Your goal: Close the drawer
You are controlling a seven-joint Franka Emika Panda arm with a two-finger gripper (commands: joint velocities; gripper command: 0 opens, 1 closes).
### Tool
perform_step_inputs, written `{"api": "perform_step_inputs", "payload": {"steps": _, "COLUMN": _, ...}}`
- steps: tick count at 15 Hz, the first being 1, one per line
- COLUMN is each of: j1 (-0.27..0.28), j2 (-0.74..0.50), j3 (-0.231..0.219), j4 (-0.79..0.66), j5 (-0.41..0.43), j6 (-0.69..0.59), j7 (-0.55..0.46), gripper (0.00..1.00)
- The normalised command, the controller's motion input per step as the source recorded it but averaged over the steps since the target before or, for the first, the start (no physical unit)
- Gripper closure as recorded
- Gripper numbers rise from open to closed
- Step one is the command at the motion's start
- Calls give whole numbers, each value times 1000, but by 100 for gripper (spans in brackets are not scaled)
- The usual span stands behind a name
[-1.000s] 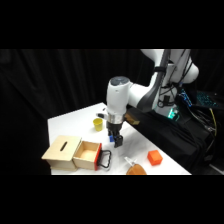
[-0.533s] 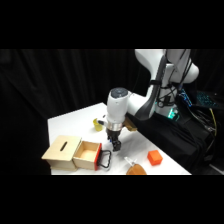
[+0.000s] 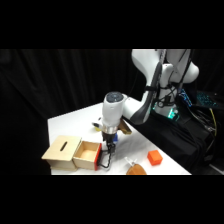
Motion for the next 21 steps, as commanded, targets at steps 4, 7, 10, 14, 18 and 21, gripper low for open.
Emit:
{"api": "perform_step_inputs", "payload": {"steps": 4, "j1": 37, "j2": 94, "j3": -96, "j4": 171, "j5": 63, "j6": 51, "j7": -35, "gripper": 0}}
{"api": "perform_step_inputs", "payload": {"steps": 7, "j1": -18, "j2": 97, "j3": -55, "j4": 182, "j5": 89, "j6": 22, "j7": -79, "gripper": 0}}
{"api": "perform_step_inputs", "payload": {"steps": 10, "j1": -33, "j2": 95, "j3": -34, "j4": 192, "j5": 101, "j6": -5, "j7": -106, "gripper": 0}}
{"api": "perform_step_inputs", "payload": {"steps": 14, "j1": -42, "j2": 91, "j3": -14, "j4": 211, "j5": 118, "j6": -35, "j7": -133, "gripper": 0}}
{"api": "perform_step_inputs", "payload": {"steps": 18, "j1": -66, "j2": 88, "j3": 9, "j4": 233, "j5": 142, "j6": -78, "j7": -166, "gripper": 0}}
{"api": "perform_step_inputs", "payload": {"steps": 21, "j1": -118, "j2": 66, "j3": 51, "j4": 300, "j5": 172, "j6": -149, "j7": -203, "gripper": 0}}
